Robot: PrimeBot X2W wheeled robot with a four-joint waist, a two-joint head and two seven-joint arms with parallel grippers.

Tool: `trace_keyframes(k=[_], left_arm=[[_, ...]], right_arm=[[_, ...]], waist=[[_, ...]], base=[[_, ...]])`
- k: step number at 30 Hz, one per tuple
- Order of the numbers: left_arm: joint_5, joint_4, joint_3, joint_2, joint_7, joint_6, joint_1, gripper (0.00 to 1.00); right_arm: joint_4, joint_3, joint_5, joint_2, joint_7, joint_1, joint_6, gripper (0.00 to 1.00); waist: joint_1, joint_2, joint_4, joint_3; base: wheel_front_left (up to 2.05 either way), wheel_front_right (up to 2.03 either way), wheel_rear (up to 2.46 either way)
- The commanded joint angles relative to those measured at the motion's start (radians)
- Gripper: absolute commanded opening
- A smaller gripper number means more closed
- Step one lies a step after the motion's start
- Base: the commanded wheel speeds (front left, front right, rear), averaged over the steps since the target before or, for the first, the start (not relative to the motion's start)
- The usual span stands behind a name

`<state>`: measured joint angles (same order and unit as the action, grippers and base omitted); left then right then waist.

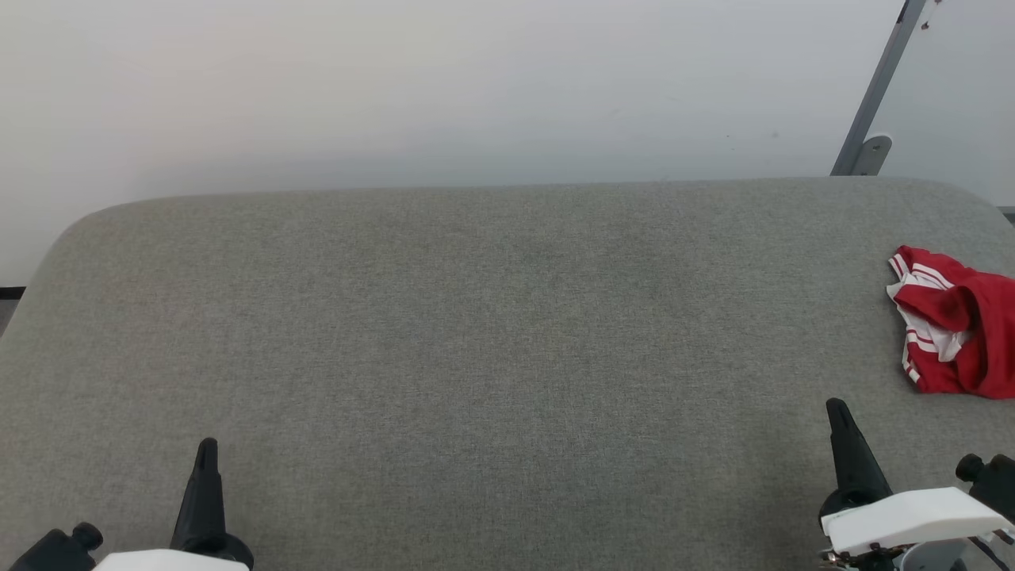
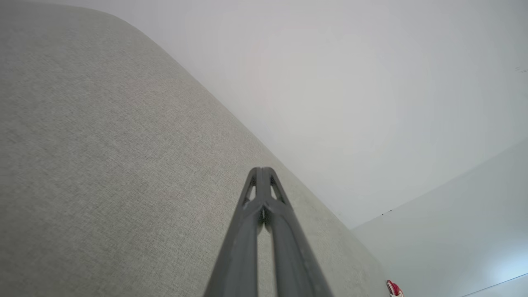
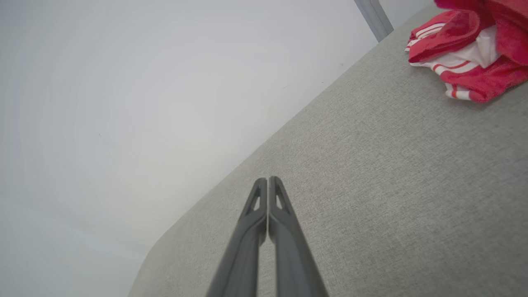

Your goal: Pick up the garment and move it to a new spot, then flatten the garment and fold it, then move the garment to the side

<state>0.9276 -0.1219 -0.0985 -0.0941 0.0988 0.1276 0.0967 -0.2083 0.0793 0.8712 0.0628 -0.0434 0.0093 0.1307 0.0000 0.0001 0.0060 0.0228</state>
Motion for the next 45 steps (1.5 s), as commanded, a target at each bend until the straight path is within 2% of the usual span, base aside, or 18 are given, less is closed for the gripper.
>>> trace_keyframes(k=[1, 22, 45], left_arm=[[0.023, 0.007, 0.000, -0.004, -0.006, 0.002, -0.029, 0.00], [0.245, -0.035, 0.000, 0.008, -0.070, 0.003, -0.090, 0.00], [0.432, -0.072, -0.003, 0.019, -0.127, 0.004, -0.143, 0.00]], right_arm=[[0.006, 0.005, 0.026, -0.001, 0.006, -0.024, 0.000, 0.00], [-0.007, 0.015, 0.259, -0.005, 0.056, -0.057, 0.000, 0.00], [-0.019, 0.024, 0.459, -0.008, 0.101, -0.086, 0.000, 0.00]], waist=[[0.0000, -0.0001, 0.000, 0.000], [0.0000, -0.0001, -0.002, -0.007], [0.0000, -0.0001, -0.003, -0.013]], base=[[0.00, 0.00, 0.00], [0.00, 0.00, 0.00], [0.00, 0.00, 0.00]])
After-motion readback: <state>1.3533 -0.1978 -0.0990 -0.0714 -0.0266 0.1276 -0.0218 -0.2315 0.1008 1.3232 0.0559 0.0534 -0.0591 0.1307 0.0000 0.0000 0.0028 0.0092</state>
